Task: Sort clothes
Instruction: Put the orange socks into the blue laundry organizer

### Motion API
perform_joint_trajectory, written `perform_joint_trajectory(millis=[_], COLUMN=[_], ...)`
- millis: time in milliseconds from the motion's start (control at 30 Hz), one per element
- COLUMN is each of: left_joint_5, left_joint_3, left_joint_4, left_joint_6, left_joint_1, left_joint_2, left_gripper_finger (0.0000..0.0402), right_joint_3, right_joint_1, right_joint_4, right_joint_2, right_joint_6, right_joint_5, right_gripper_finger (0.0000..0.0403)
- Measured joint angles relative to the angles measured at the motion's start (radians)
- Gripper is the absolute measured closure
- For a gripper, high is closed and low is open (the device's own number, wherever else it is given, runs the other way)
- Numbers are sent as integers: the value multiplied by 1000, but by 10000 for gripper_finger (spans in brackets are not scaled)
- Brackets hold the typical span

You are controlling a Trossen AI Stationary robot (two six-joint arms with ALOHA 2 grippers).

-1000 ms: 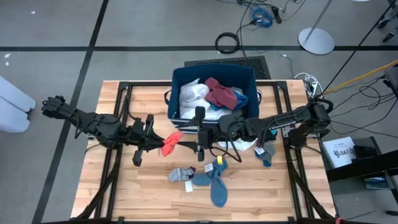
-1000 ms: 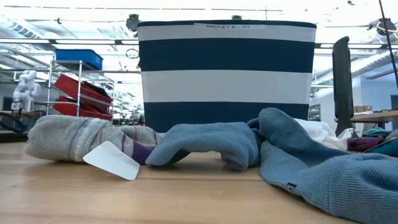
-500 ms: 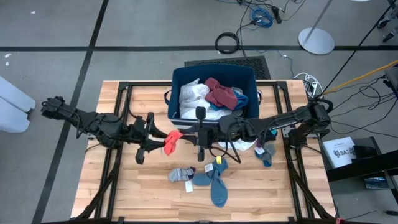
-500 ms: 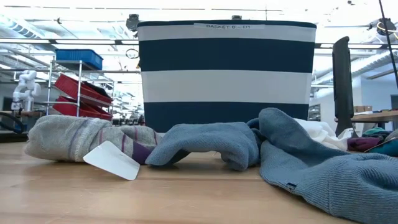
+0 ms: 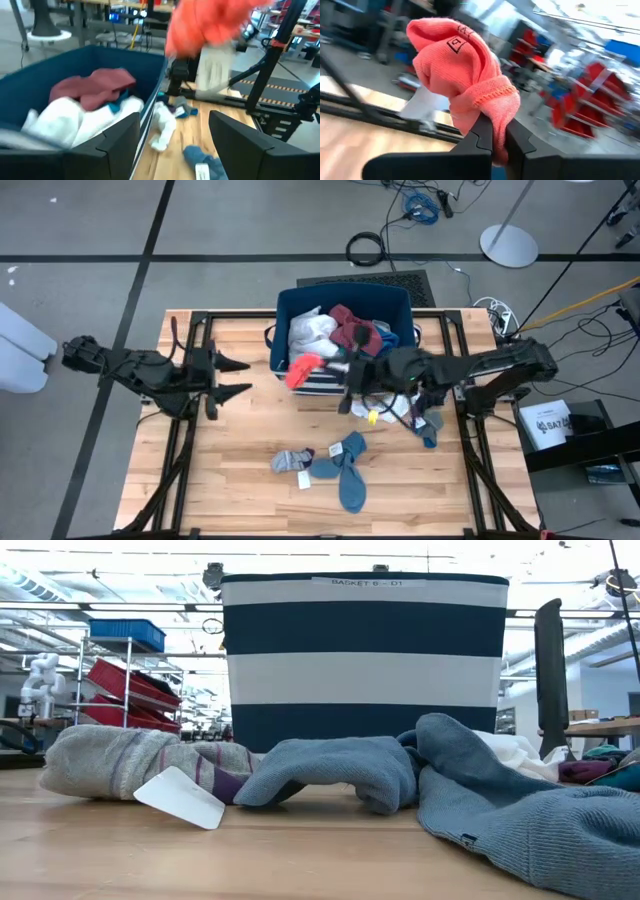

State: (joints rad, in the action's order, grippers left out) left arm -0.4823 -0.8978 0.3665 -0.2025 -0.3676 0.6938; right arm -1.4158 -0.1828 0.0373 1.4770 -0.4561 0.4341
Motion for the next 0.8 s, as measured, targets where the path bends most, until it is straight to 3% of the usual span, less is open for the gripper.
perform_joint_trajectory(millis=[233,367,467,600,800], left_joint_5=[22,29,29,25,10], left_joint_3=[44,78,104,106,107], left_joint_4=[86,64,9,8,8], left_joint_6=[-81,-80,-73,-71,-70], left_joint_1=[-1,-1,-1,-1,-1], left_joint_2=[-13,26,56,104,161], left_gripper_finger=[154,153,153,153,153], right_joint_3=[0,0,0,0,-33], right_joint_1=[84,199,281,371,443], right_joint_4=[-25,-145,-247,-325,-362], right_joint_2=[-90,-105,-94,-61,12], right_joint_6=[8,155,286,454,576], right_joint_5=[231,243,174,5,-170], right_gripper_finger=[398,398,398,398,399])
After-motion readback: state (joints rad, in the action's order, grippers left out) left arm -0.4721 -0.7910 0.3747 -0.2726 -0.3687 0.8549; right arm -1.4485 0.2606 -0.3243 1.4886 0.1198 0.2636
